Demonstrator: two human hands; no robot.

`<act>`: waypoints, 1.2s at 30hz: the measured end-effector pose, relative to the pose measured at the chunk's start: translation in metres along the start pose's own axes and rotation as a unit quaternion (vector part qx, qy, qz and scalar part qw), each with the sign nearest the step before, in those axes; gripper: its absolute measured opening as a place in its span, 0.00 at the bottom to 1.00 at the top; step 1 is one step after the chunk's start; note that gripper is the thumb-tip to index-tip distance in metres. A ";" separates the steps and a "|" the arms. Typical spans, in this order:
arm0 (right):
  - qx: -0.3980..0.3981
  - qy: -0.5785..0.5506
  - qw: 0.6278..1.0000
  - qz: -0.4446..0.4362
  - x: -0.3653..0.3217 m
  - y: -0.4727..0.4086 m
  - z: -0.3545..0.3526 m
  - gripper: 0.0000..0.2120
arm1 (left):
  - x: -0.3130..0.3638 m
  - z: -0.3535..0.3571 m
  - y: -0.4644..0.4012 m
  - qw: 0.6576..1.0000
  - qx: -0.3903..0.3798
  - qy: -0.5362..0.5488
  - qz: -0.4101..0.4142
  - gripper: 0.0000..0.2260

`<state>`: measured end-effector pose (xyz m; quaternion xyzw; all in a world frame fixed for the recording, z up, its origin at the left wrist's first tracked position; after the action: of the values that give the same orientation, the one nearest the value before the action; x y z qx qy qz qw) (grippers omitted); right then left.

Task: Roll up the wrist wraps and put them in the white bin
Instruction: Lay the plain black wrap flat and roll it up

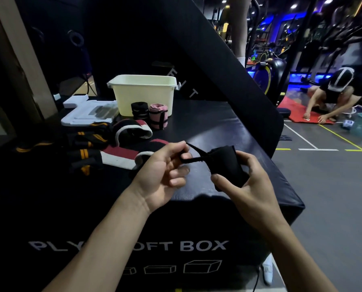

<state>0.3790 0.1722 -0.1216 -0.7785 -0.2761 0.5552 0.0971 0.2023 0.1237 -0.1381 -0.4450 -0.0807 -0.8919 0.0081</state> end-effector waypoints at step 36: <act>-0.280 -0.470 0.817 0.185 -0.022 0.031 0.059 0.28 | -0.020 0.003 -0.008 0.983 -0.038 -0.157 0.090 0.17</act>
<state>0.3291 0.1256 -0.1391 -0.4534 -0.2824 0.7597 -0.3708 0.2156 0.1311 -0.1536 -0.5847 -0.0063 -0.8091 0.0587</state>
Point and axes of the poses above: each hand's wrist, its own y-axis away from the middle knuckle, its own z-axis out of the palm, x = y × z, the point moved 9 cm from there along -y, towards the middle knuckle, and after that the axes turned 4 degrees about -z, right-handed, at the moved point
